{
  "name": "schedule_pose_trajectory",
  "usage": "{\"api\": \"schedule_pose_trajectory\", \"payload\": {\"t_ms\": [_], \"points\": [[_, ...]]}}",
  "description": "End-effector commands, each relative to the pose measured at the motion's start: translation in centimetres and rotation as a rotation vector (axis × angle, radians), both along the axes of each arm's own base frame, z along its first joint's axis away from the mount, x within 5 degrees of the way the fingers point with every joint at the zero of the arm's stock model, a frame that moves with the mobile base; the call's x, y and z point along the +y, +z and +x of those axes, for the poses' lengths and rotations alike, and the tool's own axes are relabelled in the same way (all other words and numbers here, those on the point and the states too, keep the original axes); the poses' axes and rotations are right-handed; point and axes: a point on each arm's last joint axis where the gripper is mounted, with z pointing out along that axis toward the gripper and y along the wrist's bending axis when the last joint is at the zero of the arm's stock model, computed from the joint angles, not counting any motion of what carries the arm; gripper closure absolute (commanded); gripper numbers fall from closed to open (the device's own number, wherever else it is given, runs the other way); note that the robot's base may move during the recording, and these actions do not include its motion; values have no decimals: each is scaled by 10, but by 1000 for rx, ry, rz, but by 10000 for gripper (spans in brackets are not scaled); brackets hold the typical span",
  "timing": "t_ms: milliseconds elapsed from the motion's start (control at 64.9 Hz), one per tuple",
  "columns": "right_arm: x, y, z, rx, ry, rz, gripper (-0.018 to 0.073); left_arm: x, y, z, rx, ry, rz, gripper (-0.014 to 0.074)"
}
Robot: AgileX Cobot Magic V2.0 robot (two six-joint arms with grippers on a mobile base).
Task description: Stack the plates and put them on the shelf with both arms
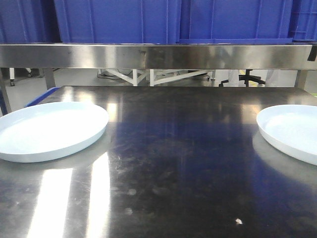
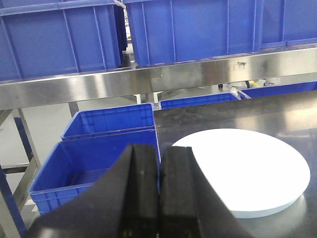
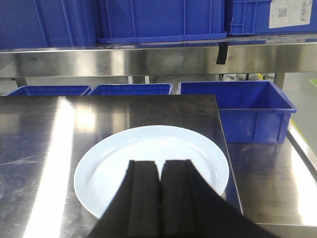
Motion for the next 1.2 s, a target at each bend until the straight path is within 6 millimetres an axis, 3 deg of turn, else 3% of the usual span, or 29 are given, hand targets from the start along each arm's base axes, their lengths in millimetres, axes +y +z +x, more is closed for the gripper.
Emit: {"api": "schedule_pose_trajectory", "payload": {"t_ms": [0,1033,1187], "points": [[-1,10,-2,-109,-7,-12,511,0,7,-2,-91,-1,-30,514],[-1,10,-2,-109,-7,-12,511,0,7,-2,-93,-1,-30,514],[-1,10,-2,-109,-7,-12,511,0,24,-2,-111,-3,-58,514]]}}
